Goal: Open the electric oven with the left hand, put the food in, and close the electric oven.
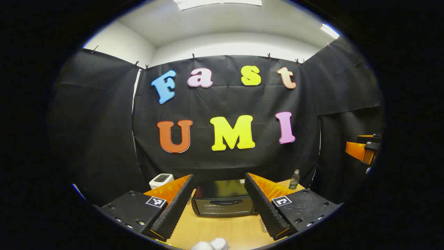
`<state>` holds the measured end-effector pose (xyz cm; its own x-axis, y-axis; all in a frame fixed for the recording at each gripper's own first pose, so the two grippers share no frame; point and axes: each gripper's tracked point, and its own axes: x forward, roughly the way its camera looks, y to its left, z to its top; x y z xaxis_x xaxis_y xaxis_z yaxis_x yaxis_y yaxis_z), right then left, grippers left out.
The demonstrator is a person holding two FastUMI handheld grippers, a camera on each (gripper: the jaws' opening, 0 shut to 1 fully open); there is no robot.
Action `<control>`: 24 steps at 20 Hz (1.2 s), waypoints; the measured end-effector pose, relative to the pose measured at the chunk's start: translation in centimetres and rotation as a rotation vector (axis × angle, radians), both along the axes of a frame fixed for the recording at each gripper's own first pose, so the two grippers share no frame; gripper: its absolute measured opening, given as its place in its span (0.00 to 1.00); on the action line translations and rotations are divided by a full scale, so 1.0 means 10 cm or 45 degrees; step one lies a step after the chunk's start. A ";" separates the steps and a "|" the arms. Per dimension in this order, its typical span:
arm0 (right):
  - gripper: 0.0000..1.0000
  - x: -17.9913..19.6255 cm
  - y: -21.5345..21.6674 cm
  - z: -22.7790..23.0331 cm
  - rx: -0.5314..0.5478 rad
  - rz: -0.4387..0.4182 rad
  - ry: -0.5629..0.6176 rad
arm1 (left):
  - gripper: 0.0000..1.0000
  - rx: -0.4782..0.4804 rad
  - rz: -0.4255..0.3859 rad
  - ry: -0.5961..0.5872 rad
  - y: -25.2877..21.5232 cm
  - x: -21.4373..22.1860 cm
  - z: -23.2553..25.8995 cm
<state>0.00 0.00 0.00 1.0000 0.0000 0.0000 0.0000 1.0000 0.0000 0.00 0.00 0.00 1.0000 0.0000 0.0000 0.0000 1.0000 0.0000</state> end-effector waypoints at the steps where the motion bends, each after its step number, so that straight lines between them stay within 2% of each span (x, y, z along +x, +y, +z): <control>1: 0.99 0.01 -0.02 0.01 -0.006 -0.003 -0.005 | 0.95 0.003 0.003 0.003 -0.01 0.03 -0.02; 14: 0.99 0.17 -0.09 -0.11 -0.021 -0.030 0.018 | 0.95 0.008 0.009 0.038 -0.05 0.35 -0.23; 18: 0.99 0.19 -0.13 -0.15 -0.031 -0.047 0.038 | 0.95 -0.007 -0.004 0.068 -0.09 0.55 -0.45; 24: 0.99 0.14 -0.33 -0.21 -0.067 -0.122 0.068 | 0.95 0.000 -0.045 0.141 -0.25 1.05 -1.04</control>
